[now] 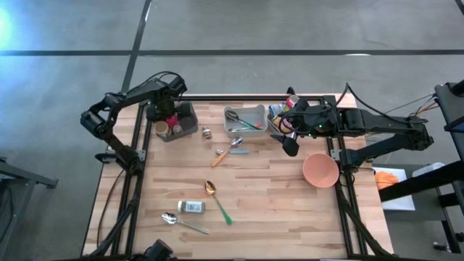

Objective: Pick & Place Food Item
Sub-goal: Put the red seasoning can into the black bin, then put the white spoon into the left gray bin

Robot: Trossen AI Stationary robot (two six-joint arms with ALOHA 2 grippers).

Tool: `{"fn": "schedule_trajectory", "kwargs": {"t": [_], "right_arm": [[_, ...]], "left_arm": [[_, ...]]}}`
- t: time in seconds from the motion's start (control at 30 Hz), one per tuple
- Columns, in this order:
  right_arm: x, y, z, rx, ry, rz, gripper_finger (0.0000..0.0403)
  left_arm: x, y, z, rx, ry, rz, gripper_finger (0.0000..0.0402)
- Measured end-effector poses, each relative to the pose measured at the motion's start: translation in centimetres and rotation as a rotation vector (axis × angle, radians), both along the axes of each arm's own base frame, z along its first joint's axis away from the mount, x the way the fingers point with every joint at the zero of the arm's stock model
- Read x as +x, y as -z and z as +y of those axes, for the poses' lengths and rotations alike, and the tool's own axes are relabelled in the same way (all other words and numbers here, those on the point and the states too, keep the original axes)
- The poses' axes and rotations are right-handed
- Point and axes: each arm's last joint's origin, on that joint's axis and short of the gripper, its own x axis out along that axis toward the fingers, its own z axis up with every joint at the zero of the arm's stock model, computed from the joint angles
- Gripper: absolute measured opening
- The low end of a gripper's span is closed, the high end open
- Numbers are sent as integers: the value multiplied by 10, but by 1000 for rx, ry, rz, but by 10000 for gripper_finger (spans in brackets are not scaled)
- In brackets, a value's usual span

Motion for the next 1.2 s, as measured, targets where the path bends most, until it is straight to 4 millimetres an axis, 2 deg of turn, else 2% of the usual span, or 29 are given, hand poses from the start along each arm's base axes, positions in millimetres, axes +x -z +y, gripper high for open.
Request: {"fn": "schedule_trajectory", "kwargs": {"t": [0.1, 0.23, 0.5, 1.0, 1.1, 1.2], "right_arm": [[0, 0, 0, 0, 0, 0, 398], [0, 0, 0, 0, 0, 0, 398], [0, 0, 0, 1, -2, 2, 398], [0, 1, 0, 2, -4, 3, 398], [0, 1, 0, 2, -4, 3, 398], [0, 1, 0, 3, -3, 3, 398]], "left_arm": [[0, 0, 0, -4, 6, -11, 329], [0, -1, 0, -3, 5, -12, 358], [3, -10, 4, 6, 54, -47, 371], [17, -95, 16, 151, 193, -124, 372], [24, -107, 11, 167, 278, -138, 372], [36, -112, 2, 139, 457, -203, 372]]}}
